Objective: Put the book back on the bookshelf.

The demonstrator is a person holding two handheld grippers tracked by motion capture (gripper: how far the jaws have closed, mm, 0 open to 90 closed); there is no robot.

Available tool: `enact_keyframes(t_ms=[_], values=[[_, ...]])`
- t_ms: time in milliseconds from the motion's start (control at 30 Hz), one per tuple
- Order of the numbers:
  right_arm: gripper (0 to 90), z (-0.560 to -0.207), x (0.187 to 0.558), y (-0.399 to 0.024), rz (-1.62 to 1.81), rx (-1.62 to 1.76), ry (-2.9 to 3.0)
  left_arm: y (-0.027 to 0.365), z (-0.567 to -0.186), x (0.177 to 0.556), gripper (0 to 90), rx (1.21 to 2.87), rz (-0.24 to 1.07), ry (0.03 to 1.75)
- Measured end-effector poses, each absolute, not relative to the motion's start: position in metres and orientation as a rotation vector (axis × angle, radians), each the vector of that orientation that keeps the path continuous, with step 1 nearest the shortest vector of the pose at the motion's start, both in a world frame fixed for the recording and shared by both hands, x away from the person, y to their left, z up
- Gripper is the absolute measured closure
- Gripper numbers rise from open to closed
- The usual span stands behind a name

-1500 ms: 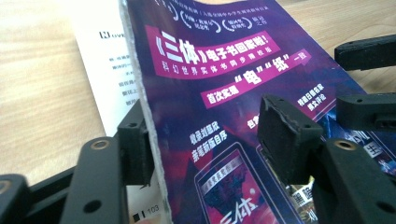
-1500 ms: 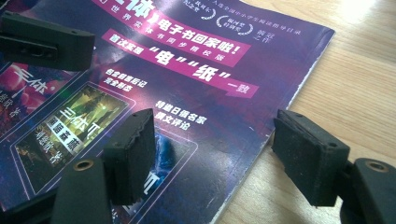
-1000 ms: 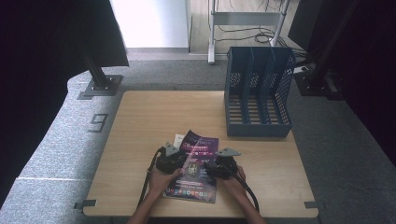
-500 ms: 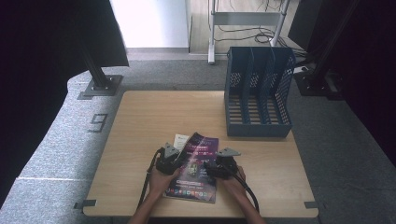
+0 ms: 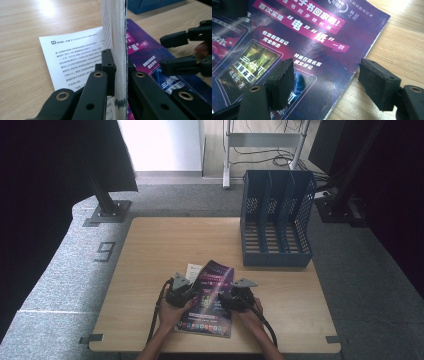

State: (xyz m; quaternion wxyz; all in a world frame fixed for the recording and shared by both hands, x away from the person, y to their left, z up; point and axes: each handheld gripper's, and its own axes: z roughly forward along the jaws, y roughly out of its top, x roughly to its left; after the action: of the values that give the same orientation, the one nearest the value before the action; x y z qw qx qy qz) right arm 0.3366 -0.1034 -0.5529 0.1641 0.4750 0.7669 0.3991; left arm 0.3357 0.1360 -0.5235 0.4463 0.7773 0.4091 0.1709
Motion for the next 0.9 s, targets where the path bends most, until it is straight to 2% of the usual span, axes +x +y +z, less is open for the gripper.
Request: enact_keyframes(t_ms=[900], values=[[22.9, -0.55, 0.338, -0.11, 1.168, 1.389, 2.14, 0.131, -0.508, 0.319, 87.2, 1.891, 0.483, 0.914]])
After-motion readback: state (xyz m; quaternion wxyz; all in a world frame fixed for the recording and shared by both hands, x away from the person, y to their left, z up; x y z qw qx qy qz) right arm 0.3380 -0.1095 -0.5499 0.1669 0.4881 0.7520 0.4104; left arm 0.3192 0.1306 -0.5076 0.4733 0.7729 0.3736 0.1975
